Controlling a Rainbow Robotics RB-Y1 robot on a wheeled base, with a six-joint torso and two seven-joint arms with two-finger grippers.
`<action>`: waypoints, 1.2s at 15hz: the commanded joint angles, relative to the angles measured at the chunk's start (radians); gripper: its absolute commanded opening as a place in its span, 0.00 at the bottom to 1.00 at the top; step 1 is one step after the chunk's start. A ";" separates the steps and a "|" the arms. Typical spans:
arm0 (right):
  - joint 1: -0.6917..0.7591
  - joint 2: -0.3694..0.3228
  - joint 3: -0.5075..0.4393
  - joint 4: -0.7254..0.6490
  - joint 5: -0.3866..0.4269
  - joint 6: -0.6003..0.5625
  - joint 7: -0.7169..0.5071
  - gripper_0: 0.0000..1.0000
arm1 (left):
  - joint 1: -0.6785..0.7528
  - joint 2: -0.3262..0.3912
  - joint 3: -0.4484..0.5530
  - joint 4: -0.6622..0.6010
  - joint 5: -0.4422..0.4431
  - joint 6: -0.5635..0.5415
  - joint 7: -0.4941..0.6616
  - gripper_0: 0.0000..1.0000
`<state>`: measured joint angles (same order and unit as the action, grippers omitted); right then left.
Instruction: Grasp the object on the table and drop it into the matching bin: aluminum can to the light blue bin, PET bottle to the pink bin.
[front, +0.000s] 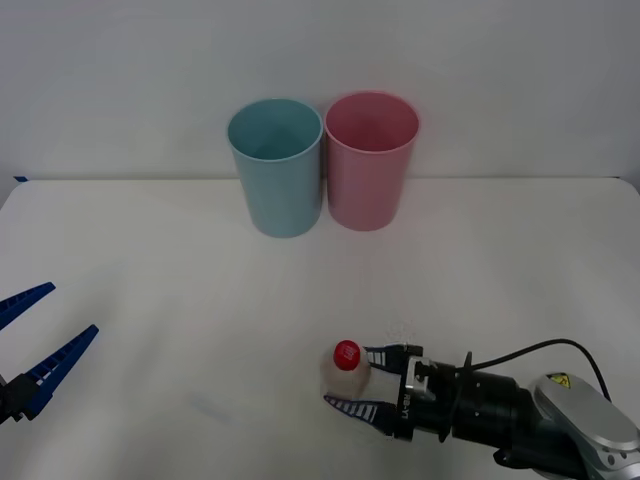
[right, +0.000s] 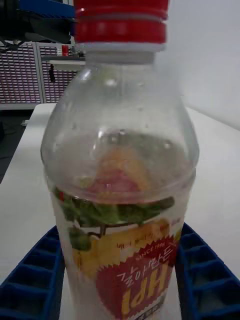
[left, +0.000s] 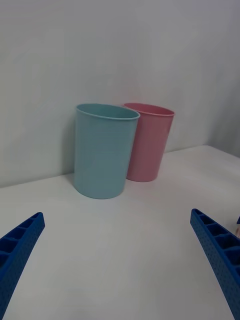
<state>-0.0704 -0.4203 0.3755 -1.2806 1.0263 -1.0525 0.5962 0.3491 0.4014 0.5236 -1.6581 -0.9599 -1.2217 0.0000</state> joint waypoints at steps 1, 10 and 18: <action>0.001 0.000 0.002 0.000 0.000 0.000 0.001 0.00 | 0.000 0.000 0.000 0.000 0.000 0.000 0.000 1.00; 0.023 -0.023 -0.050 -0.069 -0.009 0.031 -0.059 0.00 | 0.000 0.000 0.000 0.000 0.000 0.000 0.000 1.00; 0.109 -0.092 -0.083 -0.440 0.018 0.338 -0.431 0.00 | 0.000 0.000 0.000 0.000 0.000 0.000 0.000 1.00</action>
<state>0.0381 -0.5093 0.2988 -1.6886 1.0284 -0.7485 0.2105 0.3491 0.4014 0.5236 -1.6581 -0.9599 -1.2217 0.0000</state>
